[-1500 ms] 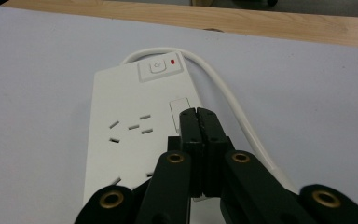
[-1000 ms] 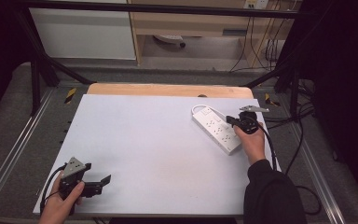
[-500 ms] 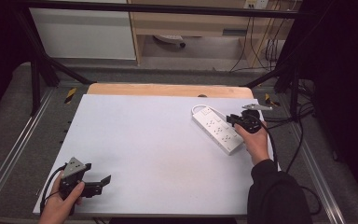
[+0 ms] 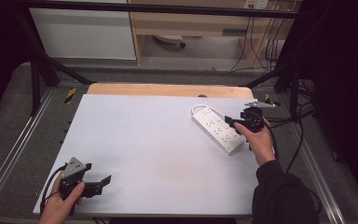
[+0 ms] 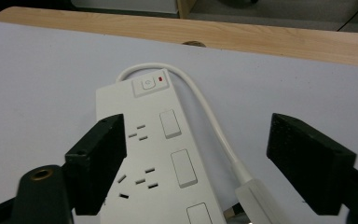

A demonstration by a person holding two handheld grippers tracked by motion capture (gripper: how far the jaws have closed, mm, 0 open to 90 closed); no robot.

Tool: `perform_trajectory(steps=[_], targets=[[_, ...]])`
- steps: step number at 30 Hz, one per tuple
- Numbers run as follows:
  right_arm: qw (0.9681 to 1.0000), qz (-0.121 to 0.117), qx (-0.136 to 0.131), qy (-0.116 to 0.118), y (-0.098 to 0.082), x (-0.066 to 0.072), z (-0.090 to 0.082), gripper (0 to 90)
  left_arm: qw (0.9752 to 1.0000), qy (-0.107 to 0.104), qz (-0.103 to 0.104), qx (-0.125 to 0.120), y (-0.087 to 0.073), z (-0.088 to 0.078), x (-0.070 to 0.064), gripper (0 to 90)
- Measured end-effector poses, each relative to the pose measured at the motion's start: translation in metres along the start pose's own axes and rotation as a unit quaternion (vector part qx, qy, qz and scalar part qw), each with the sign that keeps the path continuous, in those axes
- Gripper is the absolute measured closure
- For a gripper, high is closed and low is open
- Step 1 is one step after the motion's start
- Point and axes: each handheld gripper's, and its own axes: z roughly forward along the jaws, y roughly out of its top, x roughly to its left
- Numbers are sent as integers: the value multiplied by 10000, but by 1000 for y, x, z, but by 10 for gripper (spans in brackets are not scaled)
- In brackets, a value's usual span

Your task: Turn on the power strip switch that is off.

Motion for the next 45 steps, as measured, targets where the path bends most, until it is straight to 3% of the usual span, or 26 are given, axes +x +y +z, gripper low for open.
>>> perform_trajectory(steps=[7,23,36,45], targets=[[10000,3,19,-34,2,1,-12,82,10000,-26,-14,-29,1,0,0,68],[9988,-10,-481,51,3,4,-54,49,9999,45,-71,-58,1,-1,0,68],[9975,-134,-661,201,-16,7,-87,38,10000,51,-48,-29,0,-1,0,68],[9961,-269,-828,141,-33,13,-102,47,10000,54,-39,-36,1,-1,0,68]])
